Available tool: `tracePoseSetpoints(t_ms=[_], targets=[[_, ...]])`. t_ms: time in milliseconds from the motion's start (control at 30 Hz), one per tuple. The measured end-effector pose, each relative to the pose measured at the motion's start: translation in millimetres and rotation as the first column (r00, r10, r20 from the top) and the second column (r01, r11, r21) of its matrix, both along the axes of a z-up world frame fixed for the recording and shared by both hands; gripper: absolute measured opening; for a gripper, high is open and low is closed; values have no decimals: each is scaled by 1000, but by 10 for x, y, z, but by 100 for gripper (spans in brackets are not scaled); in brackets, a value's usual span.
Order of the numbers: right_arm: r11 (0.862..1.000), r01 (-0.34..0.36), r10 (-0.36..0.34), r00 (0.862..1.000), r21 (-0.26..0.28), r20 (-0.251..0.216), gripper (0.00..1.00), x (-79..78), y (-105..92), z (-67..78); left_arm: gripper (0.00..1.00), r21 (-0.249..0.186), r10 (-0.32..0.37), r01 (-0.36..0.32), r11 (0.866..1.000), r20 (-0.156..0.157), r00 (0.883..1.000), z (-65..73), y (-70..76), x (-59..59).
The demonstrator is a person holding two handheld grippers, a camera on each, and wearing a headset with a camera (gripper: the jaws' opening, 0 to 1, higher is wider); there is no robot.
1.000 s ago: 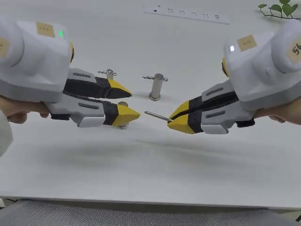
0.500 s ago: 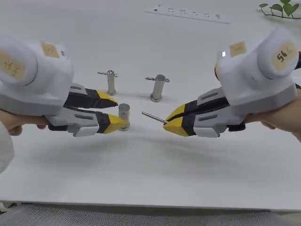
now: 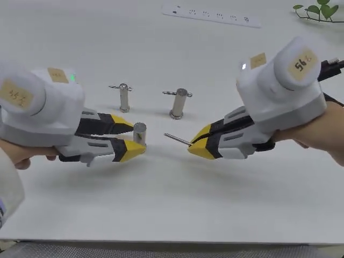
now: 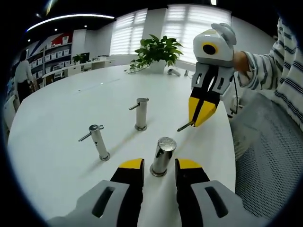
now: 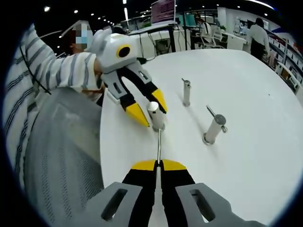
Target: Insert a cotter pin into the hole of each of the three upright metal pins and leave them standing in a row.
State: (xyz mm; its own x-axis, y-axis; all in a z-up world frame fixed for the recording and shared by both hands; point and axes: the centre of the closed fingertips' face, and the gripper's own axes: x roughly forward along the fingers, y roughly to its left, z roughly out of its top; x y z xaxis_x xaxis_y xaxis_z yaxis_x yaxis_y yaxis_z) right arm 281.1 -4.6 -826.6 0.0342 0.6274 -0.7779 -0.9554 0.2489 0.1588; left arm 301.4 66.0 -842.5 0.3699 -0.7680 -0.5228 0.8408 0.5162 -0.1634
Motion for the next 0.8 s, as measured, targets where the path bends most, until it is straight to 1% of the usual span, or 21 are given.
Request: tracePoseSetpoints(t_ms=[100,133,200,300,367,467,533,567,667,733,800], targets=[[1000,-15,15,1000,-6,2,3,2,33,7,23,3,-3,3,1000,4,1000,-16,-6,-4],[1000,-21,21,1000,-6,3,3,4,46,9,22,1,-9,9,1000,9,1000,-14,-14,-7],[999,-31,32,999,-8,7,3,9,73,13,21,-3,-11,11,1000,9,1000,-12,-26,-9],[999,-52,52,999,-9,15,3,20,113,18,19,-6,-16,16,1000,17,1000,-10,-42,-2],[998,-63,64,998,-11,20,3,25,138,26,16,-8,-9,9,1000,4,1000,-30,-51,1],[997,-80,80,996,-14,28,3,35,157,32,15,10,-13,13,1000,7,1000,-63,-42,-5],[996,-91,91,995,-13,31,3,31,171,43,14,3,-9,9,1000,7,1000,-57,-45,-3],[995,-96,97,995,-13,32,3,29,178,46,13,-8,-10,10,1000,2,1000,-51,-57,-12],[993,-115,116,993,-18,33,3,8,201,39,13,-12,-6,6,1000,6,1000,-55,-58,-7],[994,-113,113,993,-11,29,3,-3,232,42,13,-14,0,0,1000,1,1000,-56,-60,-7],[994,-105,105,994,2,24,3,8,259,51,13,-12,-4,4,1000,8,1000,-55,-62,-7]])
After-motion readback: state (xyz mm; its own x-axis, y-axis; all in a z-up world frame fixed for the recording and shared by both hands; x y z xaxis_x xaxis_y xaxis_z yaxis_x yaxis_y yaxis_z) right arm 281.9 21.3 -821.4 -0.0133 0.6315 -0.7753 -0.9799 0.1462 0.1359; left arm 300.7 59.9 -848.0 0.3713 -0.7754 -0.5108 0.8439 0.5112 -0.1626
